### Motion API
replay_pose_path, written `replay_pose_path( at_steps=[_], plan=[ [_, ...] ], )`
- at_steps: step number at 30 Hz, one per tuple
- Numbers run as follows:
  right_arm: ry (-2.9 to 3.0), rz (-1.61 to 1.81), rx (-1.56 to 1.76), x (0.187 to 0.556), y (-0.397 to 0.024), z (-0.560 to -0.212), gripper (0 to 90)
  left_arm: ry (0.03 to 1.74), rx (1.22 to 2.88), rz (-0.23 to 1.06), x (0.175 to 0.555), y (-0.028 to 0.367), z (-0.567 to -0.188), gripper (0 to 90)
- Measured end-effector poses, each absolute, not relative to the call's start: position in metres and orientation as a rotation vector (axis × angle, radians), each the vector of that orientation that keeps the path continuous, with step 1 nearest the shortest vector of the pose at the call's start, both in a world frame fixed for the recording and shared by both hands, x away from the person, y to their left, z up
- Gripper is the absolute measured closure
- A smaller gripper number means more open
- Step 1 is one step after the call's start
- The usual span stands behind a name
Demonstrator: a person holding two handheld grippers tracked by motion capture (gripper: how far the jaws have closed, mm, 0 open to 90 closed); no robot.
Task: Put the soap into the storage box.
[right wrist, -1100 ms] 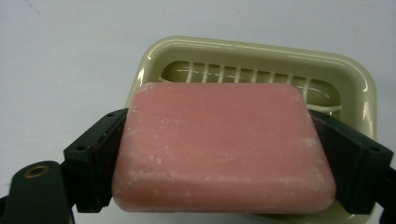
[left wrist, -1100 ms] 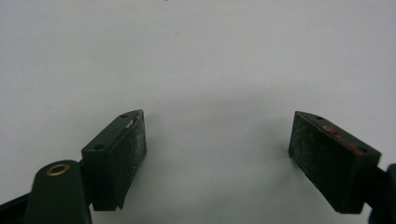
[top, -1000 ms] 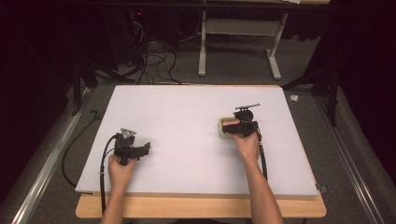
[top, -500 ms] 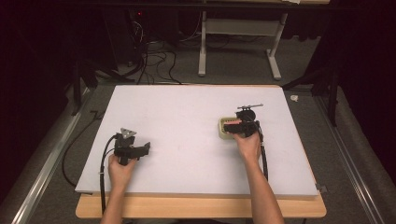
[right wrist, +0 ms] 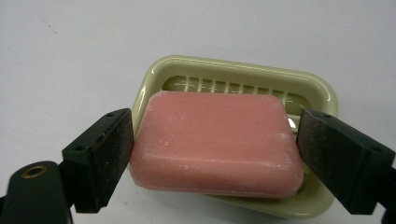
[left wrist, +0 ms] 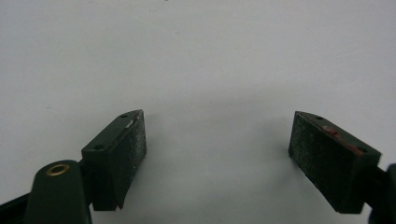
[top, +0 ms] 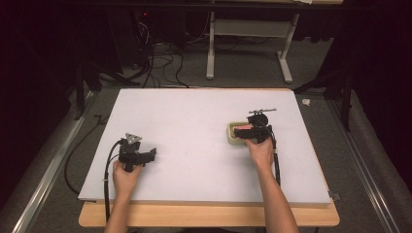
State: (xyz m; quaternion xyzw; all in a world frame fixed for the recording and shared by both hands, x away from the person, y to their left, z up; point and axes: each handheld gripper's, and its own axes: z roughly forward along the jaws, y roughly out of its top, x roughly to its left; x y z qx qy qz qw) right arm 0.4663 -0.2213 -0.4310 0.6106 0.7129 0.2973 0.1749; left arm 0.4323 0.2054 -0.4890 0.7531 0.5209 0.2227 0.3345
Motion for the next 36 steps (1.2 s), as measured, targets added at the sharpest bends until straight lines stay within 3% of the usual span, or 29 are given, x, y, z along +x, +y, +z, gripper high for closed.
replay_pose_path(
  at_steps=[36],
  plan=[
    [1.878,1.063,1.602,0.424,-0.263,-0.393,14.7,1.360,1.965,0.581,0.432,0.205,-0.489,19.5]
  ],
)
